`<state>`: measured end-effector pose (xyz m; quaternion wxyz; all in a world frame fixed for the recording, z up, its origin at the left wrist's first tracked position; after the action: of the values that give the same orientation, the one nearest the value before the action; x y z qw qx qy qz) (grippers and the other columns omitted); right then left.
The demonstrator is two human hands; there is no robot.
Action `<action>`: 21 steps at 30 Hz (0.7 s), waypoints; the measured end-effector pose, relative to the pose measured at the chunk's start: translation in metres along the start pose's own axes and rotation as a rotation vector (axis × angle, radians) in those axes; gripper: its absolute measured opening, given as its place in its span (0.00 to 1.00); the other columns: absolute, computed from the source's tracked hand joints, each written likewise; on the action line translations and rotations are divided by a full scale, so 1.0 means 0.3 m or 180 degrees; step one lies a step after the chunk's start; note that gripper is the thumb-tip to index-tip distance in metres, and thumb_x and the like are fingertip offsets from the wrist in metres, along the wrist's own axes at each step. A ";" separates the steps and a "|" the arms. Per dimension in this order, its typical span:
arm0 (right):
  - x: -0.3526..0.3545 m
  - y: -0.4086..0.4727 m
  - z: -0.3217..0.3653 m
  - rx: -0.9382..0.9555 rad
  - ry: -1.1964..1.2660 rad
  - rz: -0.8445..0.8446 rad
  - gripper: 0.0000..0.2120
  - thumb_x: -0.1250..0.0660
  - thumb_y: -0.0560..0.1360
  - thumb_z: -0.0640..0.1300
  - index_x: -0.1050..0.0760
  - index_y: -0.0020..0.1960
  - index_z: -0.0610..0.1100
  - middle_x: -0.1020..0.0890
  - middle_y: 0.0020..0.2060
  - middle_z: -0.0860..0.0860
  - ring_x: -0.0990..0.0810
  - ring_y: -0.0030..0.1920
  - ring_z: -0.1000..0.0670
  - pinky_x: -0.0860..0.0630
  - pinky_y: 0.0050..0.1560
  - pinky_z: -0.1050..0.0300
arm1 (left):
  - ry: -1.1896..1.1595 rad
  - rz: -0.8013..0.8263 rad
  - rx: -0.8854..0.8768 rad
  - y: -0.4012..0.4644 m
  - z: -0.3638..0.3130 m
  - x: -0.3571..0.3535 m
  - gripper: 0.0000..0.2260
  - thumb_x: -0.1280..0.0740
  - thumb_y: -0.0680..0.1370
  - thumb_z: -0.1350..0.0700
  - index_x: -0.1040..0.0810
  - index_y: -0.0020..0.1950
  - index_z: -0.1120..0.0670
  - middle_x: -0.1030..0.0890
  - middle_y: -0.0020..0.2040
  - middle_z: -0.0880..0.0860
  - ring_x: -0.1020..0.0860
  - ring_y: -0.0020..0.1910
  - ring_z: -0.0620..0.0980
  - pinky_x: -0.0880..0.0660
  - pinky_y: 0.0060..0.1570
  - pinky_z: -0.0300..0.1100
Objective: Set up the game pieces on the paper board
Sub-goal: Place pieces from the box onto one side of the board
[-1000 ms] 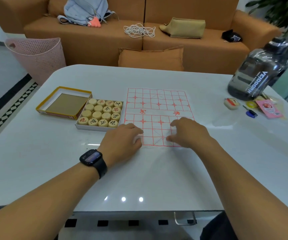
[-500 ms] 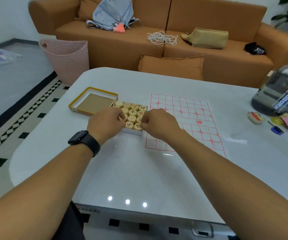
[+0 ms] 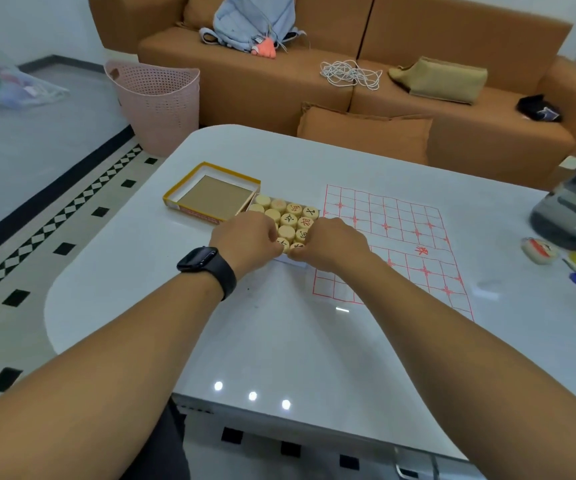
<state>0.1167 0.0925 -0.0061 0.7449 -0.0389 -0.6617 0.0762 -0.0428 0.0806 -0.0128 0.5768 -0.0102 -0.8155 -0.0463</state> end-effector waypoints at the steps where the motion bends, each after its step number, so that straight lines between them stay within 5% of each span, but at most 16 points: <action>1: -0.005 0.001 0.000 -0.0001 0.0052 -0.0007 0.19 0.31 0.72 0.63 0.30 0.43 0.49 0.25 0.38 0.53 0.25 0.37 0.52 0.31 0.34 0.57 | 0.0031 -0.0012 0.0004 0.003 -0.001 -0.003 0.08 0.31 0.74 0.48 0.16 0.47 0.51 0.18 0.45 0.49 0.21 0.44 0.51 0.31 0.34 0.39; 6: -0.015 -0.001 -0.017 -0.0006 0.0482 -0.0104 0.20 0.29 0.72 0.63 0.24 0.48 0.47 0.21 0.41 0.51 0.21 0.42 0.49 0.30 0.35 0.57 | 0.0178 0.0018 -0.0007 0.012 -0.024 -0.022 0.11 0.31 0.75 0.45 0.16 0.48 0.51 0.18 0.46 0.50 0.21 0.45 0.53 0.26 0.39 0.42; 13: -0.005 0.005 -0.025 0.0300 0.0147 -0.0014 0.23 0.33 0.74 0.64 0.33 0.35 0.46 0.26 0.37 0.50 0.26 0.36 0.48 0.35 0.31 0.57 | 0.0226 0.0043 0.0045 0.025 -0.027 -0.037 0.12 0.31 0.75 0.42 0.17 0.48 0.49 0.19 0.44 0.49 0.22 0.44 0.52 0.30 0.36 0.41; 21: -0.002 -0.018 -0.058 0.0351 0.0488 -0.0328 0.19 0.32 0.70 0.60 0.23 0.37 0.44 0.22 0.34 0.50 0.23 0.35 0.47 0.32 0.31 0.57 | 0.0203 -0.0126 -0.0146 0.010 -0.032 -0.016 0.15 0.32 0.74 0.41 0.16 0.48 0.51 0.19 0.45 0.48 0.21 0.44 0.51 0.27 0.37 0.42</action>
<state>0.1343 0.0877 -0.0078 0.7973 0.0306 -0.5986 0.0709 -0.0321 0.0830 -0.0139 0.6012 -0.0058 -0.7954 -0.0767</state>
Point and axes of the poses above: each hand's wrist, its own y-axis towards the middle knuckle, its own x-axis out of the back of the hand, z = x × y, the point moved 3 cm from there along y, towards the middle knuckle
